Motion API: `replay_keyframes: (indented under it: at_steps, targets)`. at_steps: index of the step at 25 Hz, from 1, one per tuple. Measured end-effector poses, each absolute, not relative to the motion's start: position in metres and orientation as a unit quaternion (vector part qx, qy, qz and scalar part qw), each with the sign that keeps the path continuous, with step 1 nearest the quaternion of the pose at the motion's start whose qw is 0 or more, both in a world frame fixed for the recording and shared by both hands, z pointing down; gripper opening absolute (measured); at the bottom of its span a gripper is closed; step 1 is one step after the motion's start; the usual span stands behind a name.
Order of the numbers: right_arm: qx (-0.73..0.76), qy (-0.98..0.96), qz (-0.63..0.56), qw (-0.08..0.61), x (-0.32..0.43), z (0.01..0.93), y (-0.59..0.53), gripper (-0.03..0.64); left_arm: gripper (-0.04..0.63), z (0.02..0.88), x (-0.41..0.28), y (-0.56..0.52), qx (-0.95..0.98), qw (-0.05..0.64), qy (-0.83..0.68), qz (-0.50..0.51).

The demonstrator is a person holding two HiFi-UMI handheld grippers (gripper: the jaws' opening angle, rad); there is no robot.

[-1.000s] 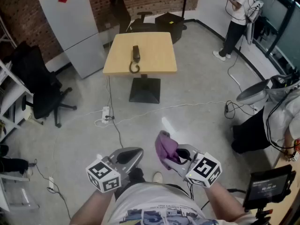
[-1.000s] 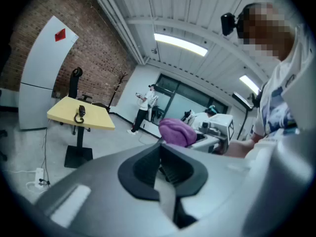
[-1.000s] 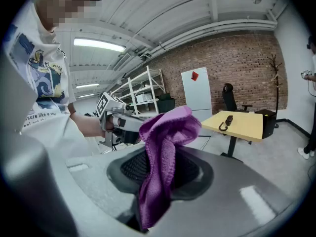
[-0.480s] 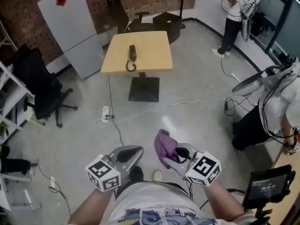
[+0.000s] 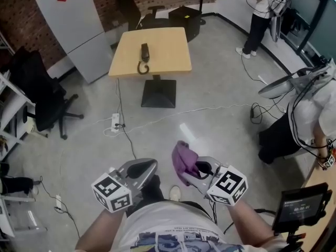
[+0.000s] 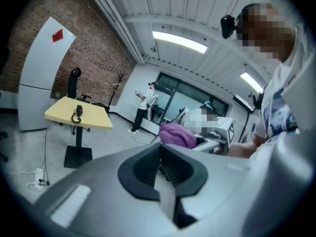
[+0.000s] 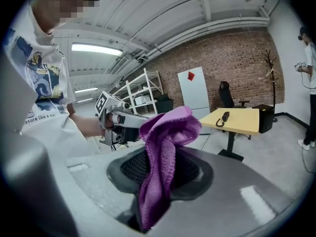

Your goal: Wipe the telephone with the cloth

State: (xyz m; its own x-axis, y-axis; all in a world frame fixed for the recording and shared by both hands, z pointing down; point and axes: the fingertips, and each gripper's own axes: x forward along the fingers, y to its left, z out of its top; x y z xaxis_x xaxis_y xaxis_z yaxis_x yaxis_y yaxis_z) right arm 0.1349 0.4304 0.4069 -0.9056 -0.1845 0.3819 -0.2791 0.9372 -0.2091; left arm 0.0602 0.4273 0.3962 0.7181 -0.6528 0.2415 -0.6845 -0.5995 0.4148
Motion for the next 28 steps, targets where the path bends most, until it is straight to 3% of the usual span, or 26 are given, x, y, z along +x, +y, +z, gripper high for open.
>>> replay_keyframes:
  at_steps: [10,28]
  targets:
    - [0.132,-0.963,0.137,0.189,0.102,0.409,0.357,0.109,0.003,0.402,0.028,0.349,0.900,0.246,-0.360,0.029]
    - [0.120,-0.961,0.130,0.211,-0.019,0.393,0.211,0.109,0.005,0.413,-0.097,0.208,0.882,0.251,-0.398,0.026]
